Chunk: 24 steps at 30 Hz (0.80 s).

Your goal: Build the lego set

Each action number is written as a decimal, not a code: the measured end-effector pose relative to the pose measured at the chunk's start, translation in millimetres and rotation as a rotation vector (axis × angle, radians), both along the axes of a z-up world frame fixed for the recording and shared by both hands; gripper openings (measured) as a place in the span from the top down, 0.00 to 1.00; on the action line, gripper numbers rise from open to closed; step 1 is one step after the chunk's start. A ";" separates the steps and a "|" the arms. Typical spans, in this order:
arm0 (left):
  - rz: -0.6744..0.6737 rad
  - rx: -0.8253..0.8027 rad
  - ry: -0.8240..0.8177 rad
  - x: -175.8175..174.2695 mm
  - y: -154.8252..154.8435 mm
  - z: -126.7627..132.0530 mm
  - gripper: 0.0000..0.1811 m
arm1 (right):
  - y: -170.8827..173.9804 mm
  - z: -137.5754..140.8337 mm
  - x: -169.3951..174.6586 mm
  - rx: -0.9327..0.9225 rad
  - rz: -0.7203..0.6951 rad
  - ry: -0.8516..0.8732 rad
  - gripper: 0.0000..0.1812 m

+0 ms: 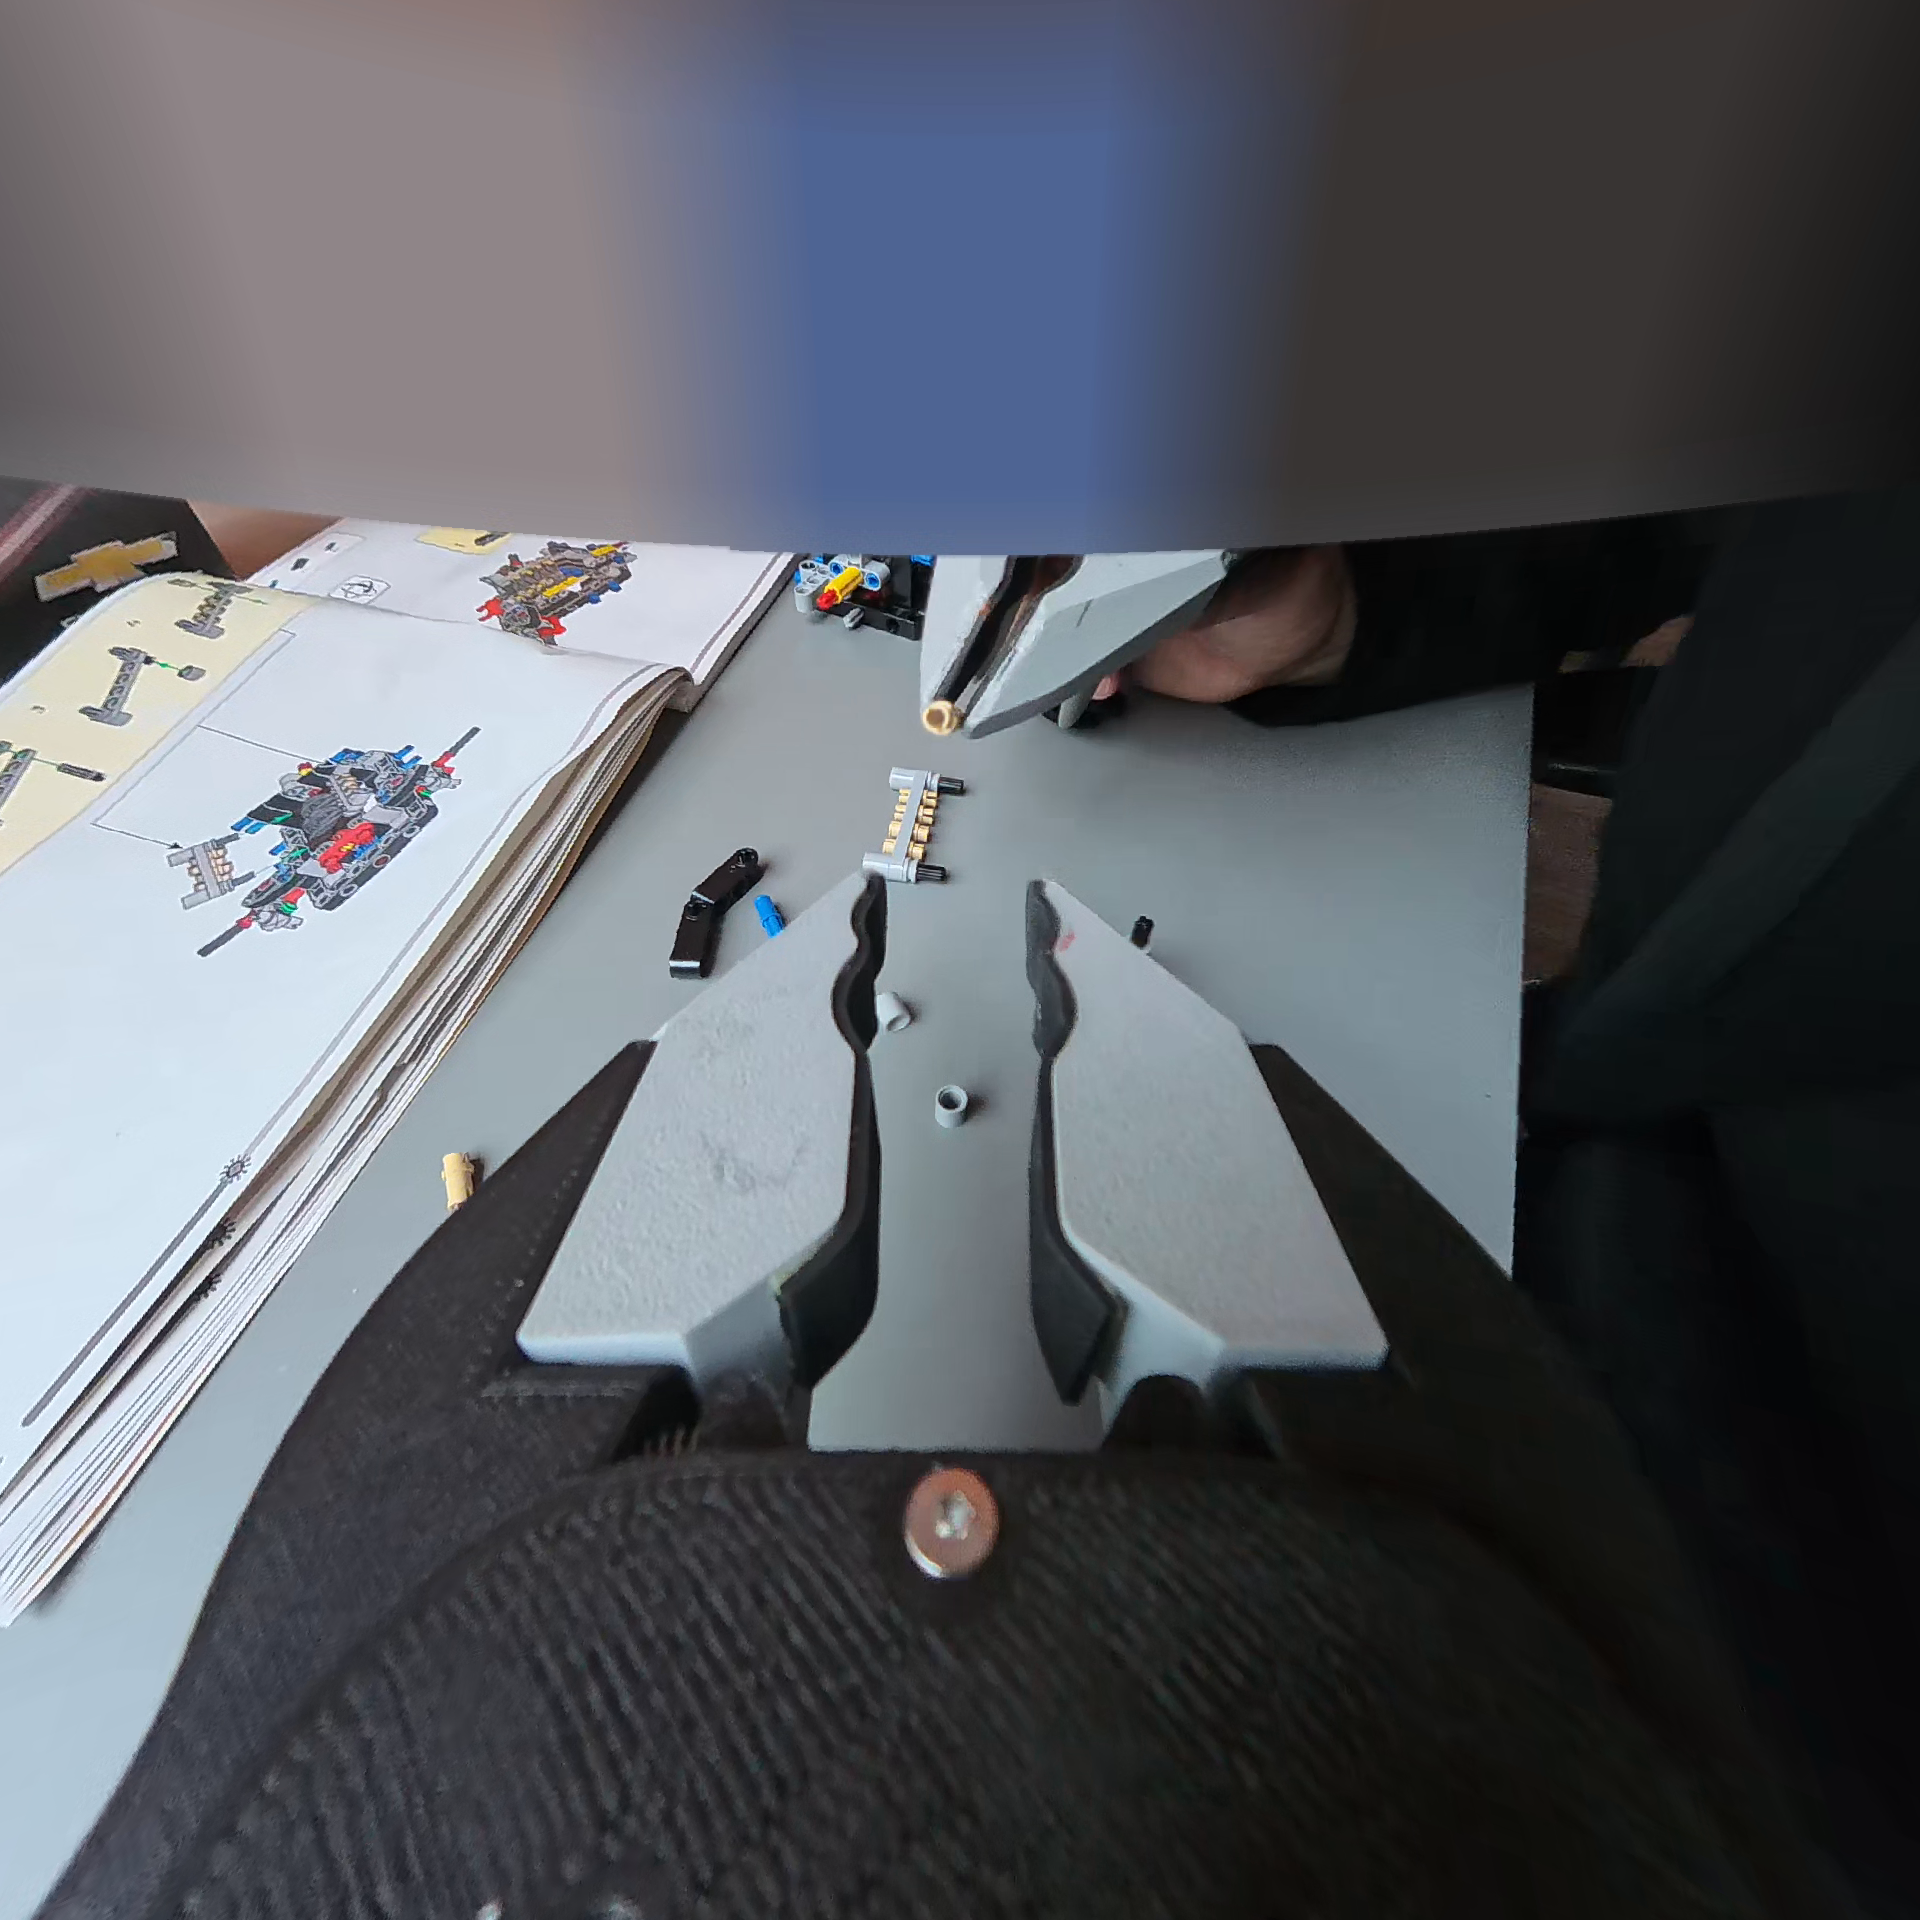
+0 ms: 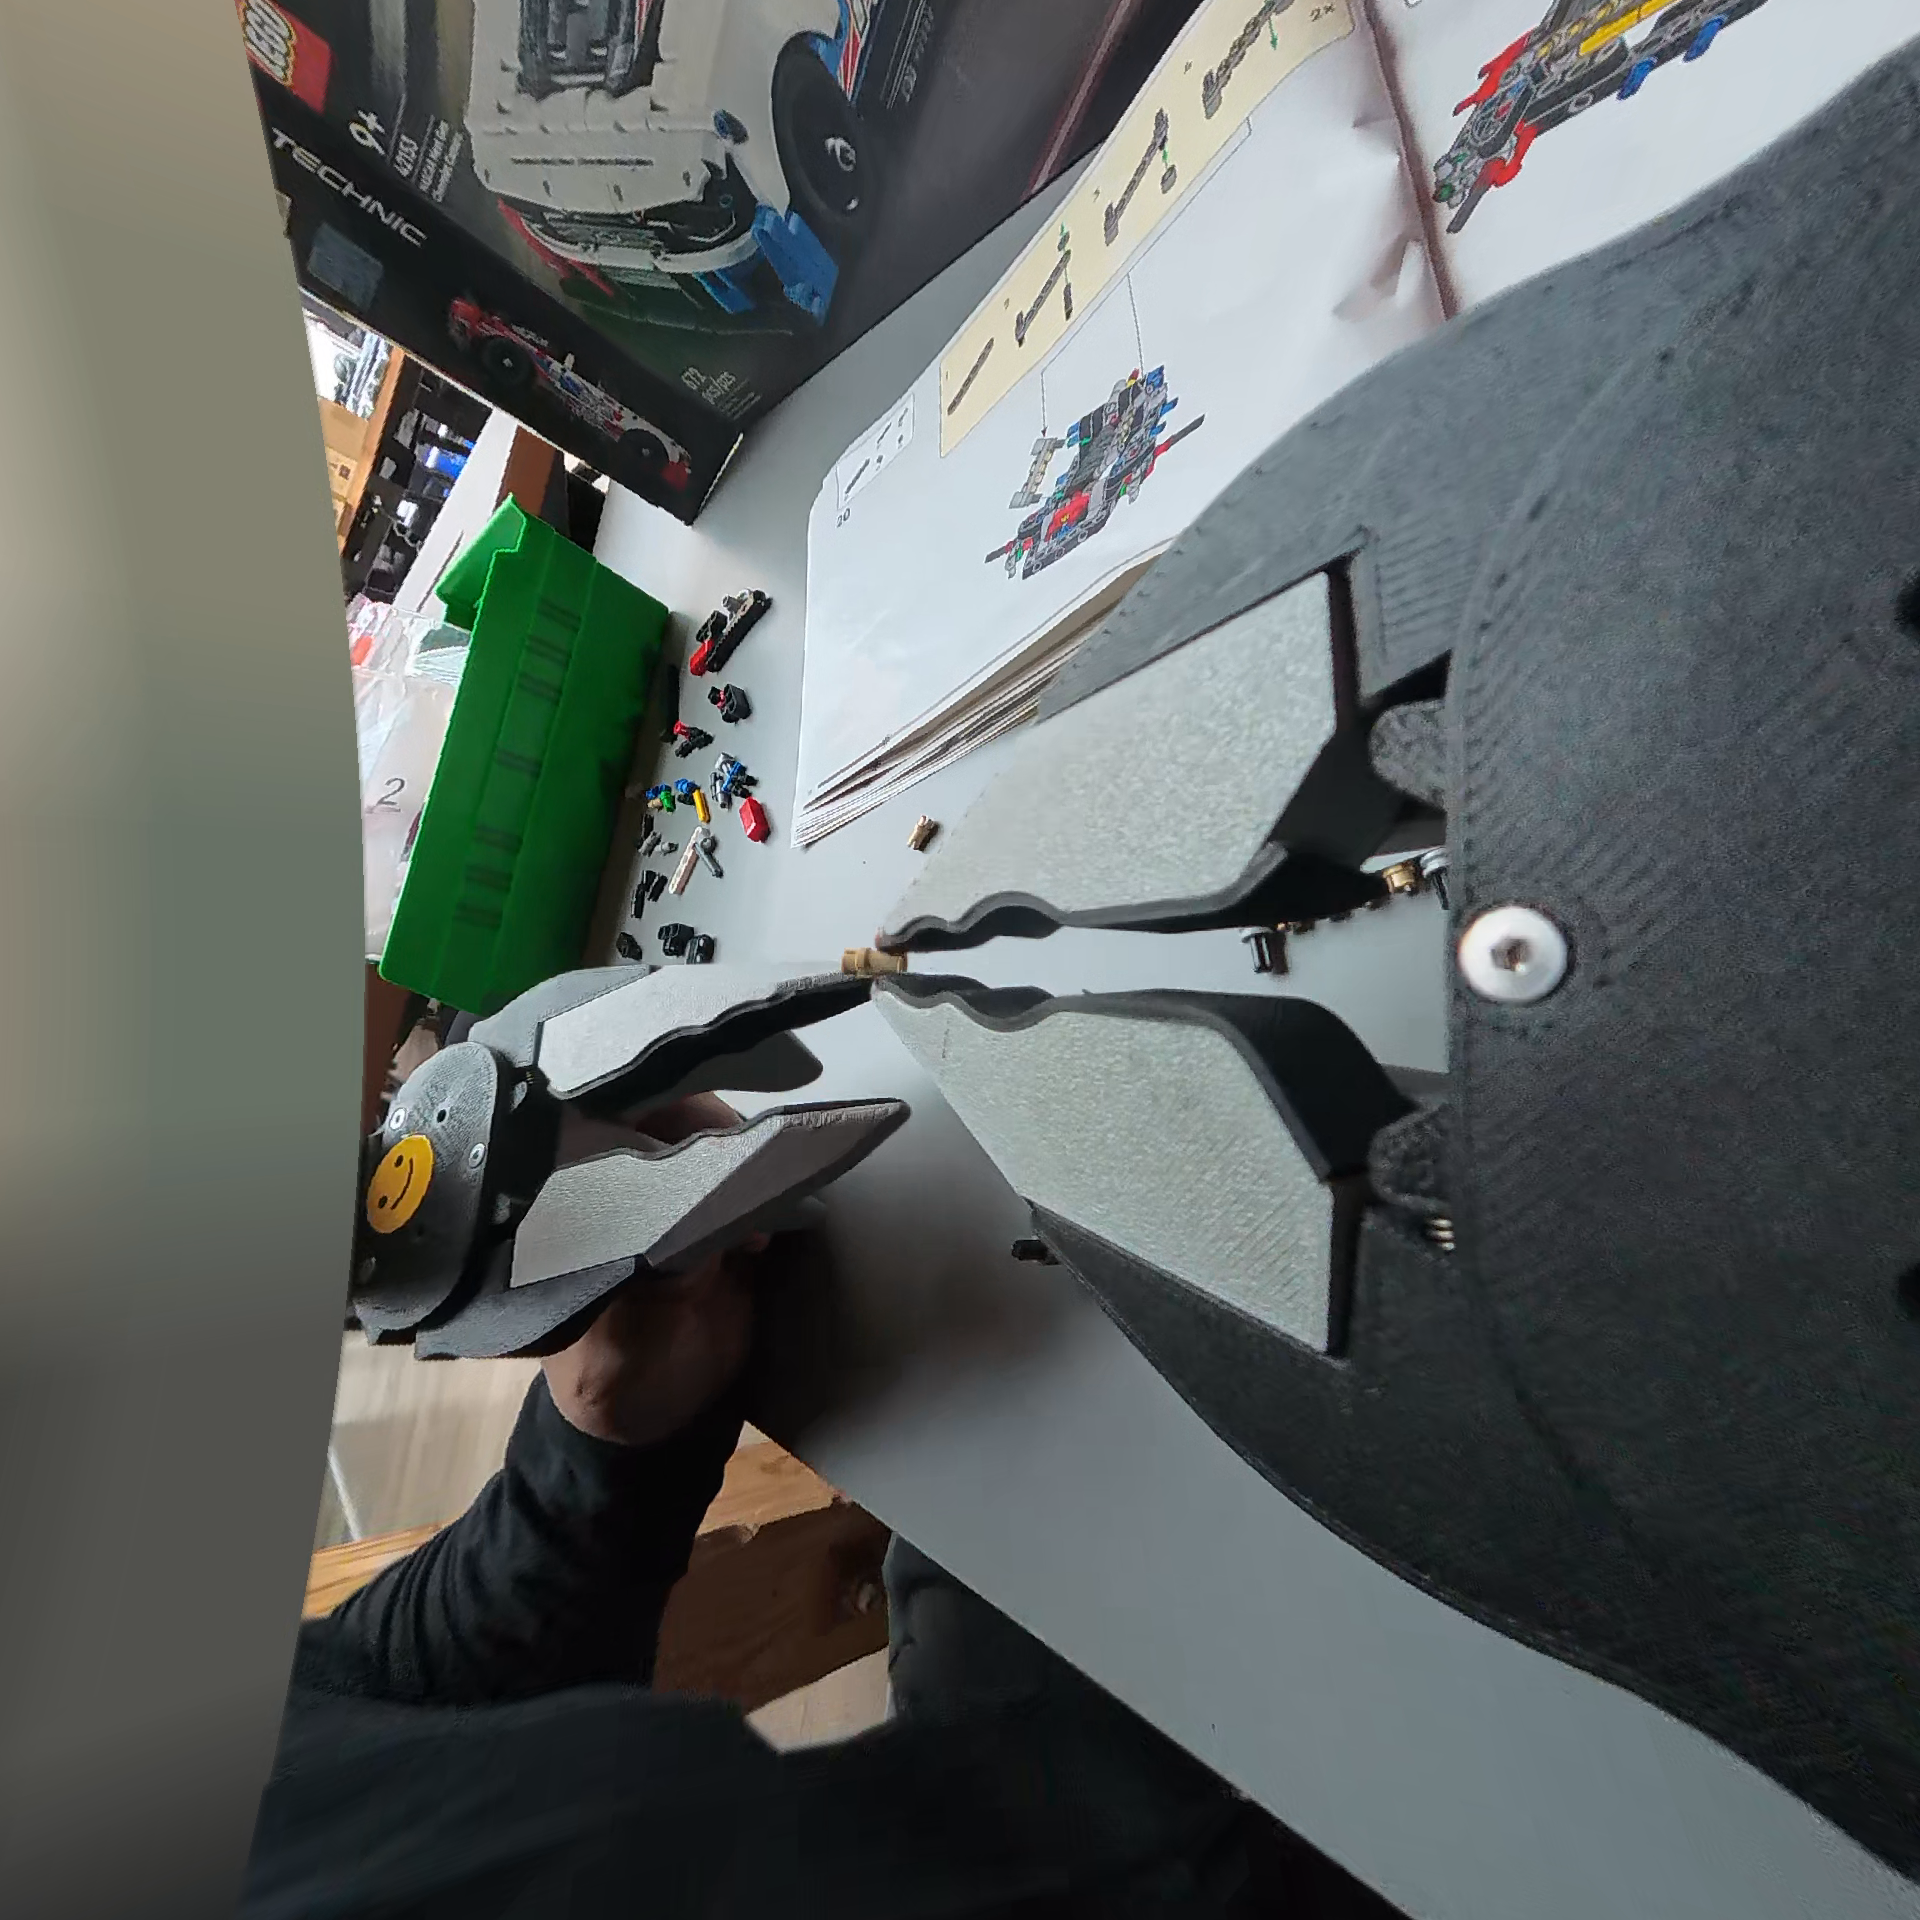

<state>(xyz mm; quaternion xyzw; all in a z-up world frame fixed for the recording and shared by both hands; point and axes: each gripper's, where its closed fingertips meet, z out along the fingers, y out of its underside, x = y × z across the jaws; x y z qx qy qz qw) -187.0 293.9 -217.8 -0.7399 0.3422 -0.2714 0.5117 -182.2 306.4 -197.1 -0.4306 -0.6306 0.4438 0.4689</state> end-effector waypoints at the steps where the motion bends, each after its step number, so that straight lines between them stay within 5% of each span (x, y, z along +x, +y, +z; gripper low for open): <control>1: -0.004 -0.003 0.001 0.4 -0.2 -0.3 0.87 | -0.2 0.1 -0.3 0.004 -0.004 0.001 1.00; 24: -0.016 -0.099 -0.377 9.2 -0.1 31.1 0.96 | -14.0 5.9 -7.0 0.357 -0.100 0.029 1.00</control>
